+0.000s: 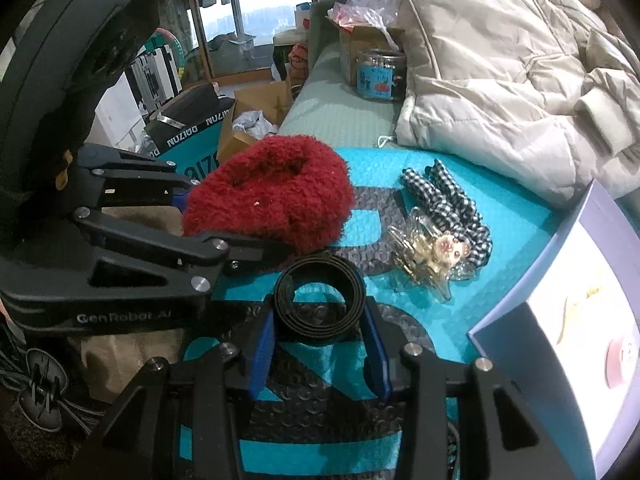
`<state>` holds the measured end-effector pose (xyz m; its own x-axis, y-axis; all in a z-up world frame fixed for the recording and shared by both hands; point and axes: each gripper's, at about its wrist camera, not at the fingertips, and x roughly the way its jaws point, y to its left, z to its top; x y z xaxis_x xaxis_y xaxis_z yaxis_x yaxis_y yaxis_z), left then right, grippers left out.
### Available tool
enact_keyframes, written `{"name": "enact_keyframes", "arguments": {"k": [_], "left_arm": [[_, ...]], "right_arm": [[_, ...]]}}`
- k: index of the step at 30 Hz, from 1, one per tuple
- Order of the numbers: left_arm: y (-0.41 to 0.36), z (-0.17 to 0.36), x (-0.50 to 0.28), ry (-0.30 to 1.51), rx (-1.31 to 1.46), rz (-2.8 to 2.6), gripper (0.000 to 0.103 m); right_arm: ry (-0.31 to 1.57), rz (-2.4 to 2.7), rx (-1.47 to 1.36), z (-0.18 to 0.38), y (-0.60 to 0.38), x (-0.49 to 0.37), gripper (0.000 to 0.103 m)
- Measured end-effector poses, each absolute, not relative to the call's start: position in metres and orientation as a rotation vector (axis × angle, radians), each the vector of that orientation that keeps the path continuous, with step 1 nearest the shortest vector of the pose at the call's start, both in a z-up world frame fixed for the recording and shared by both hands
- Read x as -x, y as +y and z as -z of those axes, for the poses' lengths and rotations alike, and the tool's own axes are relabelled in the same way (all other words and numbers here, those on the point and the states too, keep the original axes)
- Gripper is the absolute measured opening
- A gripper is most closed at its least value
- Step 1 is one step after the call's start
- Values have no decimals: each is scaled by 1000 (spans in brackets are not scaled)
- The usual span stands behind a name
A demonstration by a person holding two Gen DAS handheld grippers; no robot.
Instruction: Organize objects
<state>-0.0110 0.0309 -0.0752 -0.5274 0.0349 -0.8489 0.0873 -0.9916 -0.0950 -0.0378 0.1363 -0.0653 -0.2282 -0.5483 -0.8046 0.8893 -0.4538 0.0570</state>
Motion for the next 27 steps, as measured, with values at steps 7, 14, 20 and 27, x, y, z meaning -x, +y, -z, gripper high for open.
{"name": "enact_keyframes", "arguments": {"k": [7, 14, 20, 27], "left_arm": [[30, 60, 4, 216, -1518, 2736, 33], [39, 42, 4, 167, -1495, 2768, 33], [49, 26, 8, 134, -1477, 2801, 33], [64, 15, 17, 112, -1468, 2837, 33]], "right_arm": [[535, 1865, -926, 47, 142, 29, 41], [536, 1904, -880, 26, 154, 27, 41], [532, 1950, -851, 11, 168, 27, 41], [524, 1997, -838, 0, 183, 33, 41]]}}
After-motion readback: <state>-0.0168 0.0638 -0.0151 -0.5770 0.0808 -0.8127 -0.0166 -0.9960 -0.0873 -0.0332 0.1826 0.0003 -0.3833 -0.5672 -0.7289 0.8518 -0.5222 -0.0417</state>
